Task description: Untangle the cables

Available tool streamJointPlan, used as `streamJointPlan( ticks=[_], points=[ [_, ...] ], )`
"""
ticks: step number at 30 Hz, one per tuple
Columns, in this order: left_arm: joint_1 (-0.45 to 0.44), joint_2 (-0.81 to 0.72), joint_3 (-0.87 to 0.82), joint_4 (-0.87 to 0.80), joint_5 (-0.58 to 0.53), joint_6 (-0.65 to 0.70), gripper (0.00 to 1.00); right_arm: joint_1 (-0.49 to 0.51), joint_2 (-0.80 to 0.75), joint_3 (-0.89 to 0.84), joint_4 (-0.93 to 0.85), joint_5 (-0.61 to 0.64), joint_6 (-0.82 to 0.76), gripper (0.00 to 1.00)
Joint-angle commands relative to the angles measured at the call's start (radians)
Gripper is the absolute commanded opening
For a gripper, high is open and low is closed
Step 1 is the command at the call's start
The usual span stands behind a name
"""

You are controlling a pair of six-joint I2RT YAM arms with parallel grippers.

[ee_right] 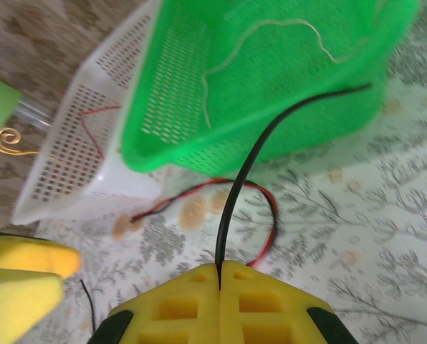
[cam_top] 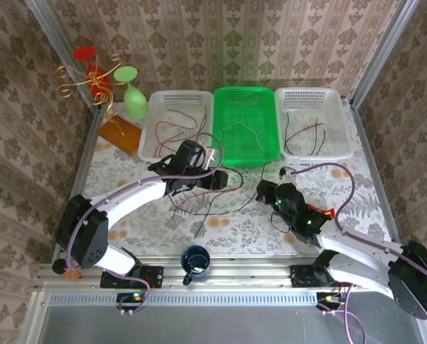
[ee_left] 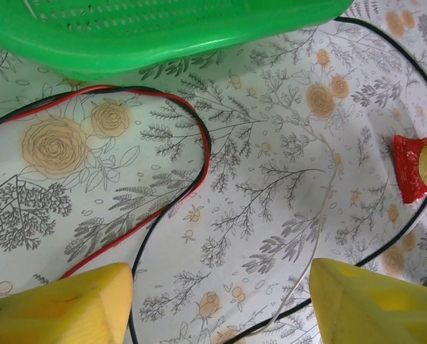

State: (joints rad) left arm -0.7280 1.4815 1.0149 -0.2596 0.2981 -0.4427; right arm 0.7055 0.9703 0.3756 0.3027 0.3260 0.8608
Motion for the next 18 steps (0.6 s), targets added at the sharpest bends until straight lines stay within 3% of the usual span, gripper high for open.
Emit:
streamJointPlan(
  ticks=[1, 10, 18],
  points=[
    [-0.007, 0.021, 0.035, 0.028, 0.038, -0.022, 0.66, 0.005, -0.04, 0.006, 0.076, -0.031, -0.092, 0.0],
    [0.024, -0.014, 0.003, 0.173, 0.129, -0.14, 0.67, -0.032, -0.023, 0.099, 0.15, -0.186, -0.263, 0.0],
    [0.094, -0.072, -0.033, 0.28, 0.23, -0.243, 0.67, -0.129, 0.093, 0.23, 0.281, -0.396, -0.275, 0.0]
  ],
)
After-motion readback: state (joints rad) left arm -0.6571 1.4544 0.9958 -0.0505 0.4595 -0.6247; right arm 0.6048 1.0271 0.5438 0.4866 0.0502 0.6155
